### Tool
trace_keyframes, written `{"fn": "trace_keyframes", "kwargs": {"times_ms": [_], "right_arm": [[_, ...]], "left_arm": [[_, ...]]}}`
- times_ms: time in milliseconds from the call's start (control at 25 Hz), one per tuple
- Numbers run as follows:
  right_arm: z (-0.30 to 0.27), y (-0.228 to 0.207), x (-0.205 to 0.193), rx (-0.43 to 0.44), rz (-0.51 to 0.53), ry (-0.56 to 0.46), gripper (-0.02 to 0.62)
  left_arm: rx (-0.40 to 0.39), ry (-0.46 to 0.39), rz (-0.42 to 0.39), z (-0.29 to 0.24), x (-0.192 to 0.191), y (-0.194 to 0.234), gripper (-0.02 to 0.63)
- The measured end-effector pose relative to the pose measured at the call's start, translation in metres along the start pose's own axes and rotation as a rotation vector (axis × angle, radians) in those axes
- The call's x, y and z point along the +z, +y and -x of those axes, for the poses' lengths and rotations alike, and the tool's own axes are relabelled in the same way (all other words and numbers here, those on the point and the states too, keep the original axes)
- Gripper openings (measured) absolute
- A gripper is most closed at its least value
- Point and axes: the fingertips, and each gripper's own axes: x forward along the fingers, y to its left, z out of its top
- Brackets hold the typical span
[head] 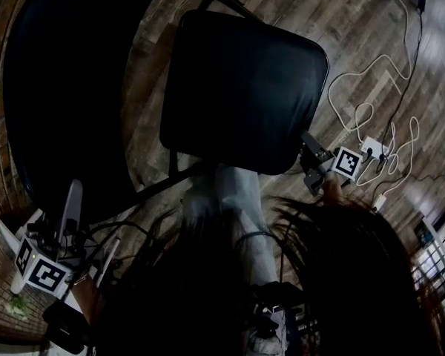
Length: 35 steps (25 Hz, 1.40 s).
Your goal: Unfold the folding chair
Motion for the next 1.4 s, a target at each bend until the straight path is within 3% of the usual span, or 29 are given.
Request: {"fn": "trace_keyframes", "kwargs": {"times_ms": [280, 480, 720, 880, 1000, 1400], "right_arm": [[0.016, -0.003, 0.001, -0.178, -0.014, -0.083, 0.237], [0.027, 0.009, -0.016, -0.269, 0.092, -0.045, 0.181], [0.048, 0.039, -0.068, -0.263, 0.156, 0.013, 0.150], [0.070, 0.072, -0.091, -0.253, 0.218, 0.017, 0.122], [0.087, 0.102, -0.105, -0.223, 0.260, 0.010, 0.103], [0.137, 0.181, -0.147, -0.181, 0.393, -0.016, 0.061]], "left_arm": [[0.040, 0.063, -0.047, 0.002, -0.016, -0.001, 0.094], [0.067, 0.014, -0.057, 0.015, -0.026, 0.005, 0.138], [0.119, -0.009, -0.057, 0.040, -0.042, 0.007, 0.155], [0.153, -0.069, -0.043, 0.053, -0.044, 0.009, 0.156], [0.165, -0.093, -0.012, 0.073, -0.051, 0.006, 0.131], [0.102, -0.058, 0.026, 0.152, -0.112, -0.056, 0.083]]}}
